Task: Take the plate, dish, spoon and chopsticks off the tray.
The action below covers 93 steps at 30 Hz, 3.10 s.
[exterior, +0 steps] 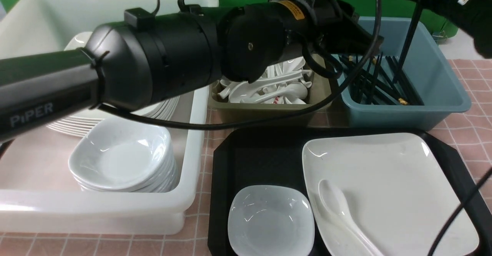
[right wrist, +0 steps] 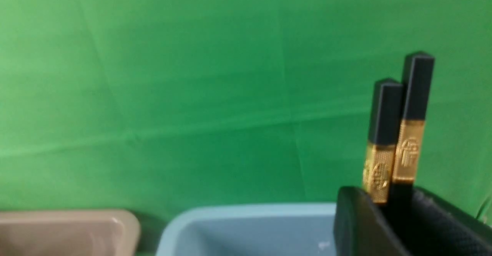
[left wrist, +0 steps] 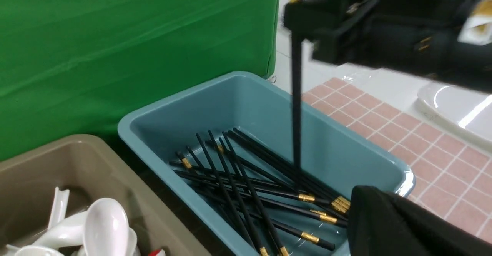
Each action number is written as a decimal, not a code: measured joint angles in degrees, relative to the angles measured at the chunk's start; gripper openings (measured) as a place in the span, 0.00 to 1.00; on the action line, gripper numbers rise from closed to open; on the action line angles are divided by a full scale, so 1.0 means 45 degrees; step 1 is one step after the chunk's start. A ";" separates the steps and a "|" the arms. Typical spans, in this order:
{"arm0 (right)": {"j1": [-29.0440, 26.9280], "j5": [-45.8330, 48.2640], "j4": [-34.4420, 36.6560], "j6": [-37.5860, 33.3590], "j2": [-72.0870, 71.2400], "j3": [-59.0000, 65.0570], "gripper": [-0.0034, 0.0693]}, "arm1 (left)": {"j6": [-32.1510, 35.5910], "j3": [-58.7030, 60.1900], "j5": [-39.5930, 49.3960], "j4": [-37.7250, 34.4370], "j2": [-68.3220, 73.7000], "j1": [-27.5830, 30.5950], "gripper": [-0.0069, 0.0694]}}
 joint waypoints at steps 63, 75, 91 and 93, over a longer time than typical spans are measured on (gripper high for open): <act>-0.0010 1.9714 0.3360 -0.3974 -1.4154 0.5905 0.09 | 0.6504 -0.3875 1.1212 0.3141 0.5583 -0.3696 0.63; -0.0010 1.9673 0.4504 -0.3974 -1.4154 0.5892 0.09 | 0.4565 -0.4239 1.1428 0.3478 0.5409 -0.3646 0.13; -0.0010 1.6067 0.7144 -0.6372 -1.4136 0.4216 0.09 | 0.2076 -0.9168 1.1720 0.1712 0.4600 0.0879 0.13; -0.0010 1.5388 0.7211 -0.6528 -1.4050 0.4216 0.09 | 0.2045 -0.9250 1.1071 0.1212 0.4600 0.1438 0.13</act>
